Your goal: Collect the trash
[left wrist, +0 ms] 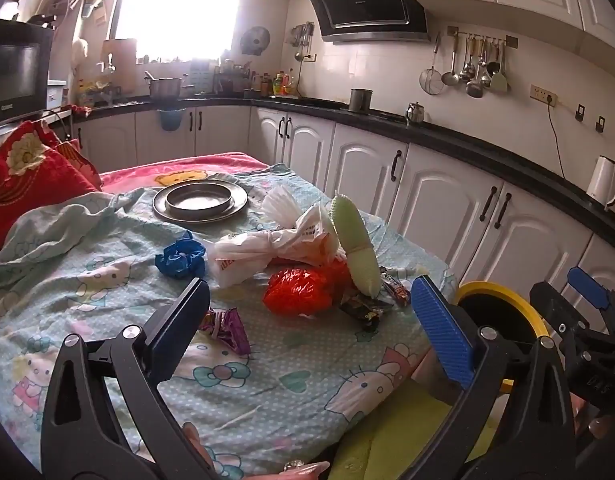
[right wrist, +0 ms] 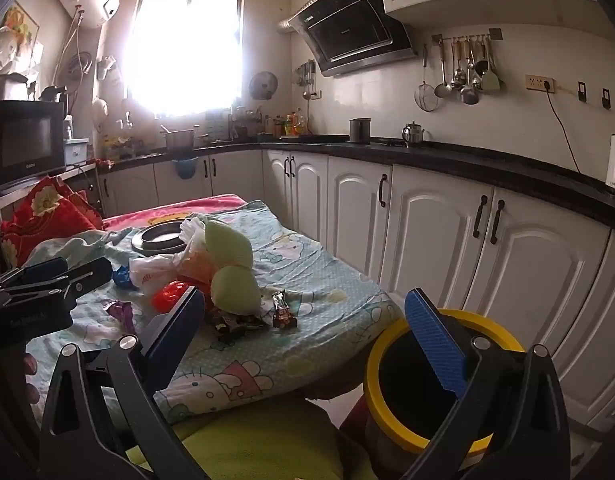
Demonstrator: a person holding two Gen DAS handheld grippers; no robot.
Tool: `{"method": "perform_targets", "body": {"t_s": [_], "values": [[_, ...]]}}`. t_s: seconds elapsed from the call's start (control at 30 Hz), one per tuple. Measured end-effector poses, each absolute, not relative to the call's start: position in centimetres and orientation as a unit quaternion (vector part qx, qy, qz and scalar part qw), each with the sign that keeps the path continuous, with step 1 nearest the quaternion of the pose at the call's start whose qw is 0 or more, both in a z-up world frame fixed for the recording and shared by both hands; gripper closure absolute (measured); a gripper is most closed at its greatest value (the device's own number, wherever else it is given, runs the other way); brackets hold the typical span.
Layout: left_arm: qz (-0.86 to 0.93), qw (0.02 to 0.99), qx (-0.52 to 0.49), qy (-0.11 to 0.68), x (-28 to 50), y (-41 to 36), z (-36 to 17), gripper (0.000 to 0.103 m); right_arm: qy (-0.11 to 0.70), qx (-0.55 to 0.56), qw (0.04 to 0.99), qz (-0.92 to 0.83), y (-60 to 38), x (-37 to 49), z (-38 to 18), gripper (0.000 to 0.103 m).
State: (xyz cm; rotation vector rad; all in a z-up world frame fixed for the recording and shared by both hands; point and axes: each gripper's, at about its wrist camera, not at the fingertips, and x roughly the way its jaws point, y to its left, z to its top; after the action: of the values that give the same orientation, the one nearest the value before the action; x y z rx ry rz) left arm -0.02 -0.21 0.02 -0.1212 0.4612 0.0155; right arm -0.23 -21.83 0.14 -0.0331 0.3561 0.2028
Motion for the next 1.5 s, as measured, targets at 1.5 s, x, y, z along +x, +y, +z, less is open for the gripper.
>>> {"method": "perform_targets", "body": {"t_s": [1.5], "values": [[0.005,0.971,-0.064,0.231,0.0,0.2,-0.3,0.01,0.188,-0.018,0.977,0.101,-21.9,0.3,-0.8,0.006]]}}
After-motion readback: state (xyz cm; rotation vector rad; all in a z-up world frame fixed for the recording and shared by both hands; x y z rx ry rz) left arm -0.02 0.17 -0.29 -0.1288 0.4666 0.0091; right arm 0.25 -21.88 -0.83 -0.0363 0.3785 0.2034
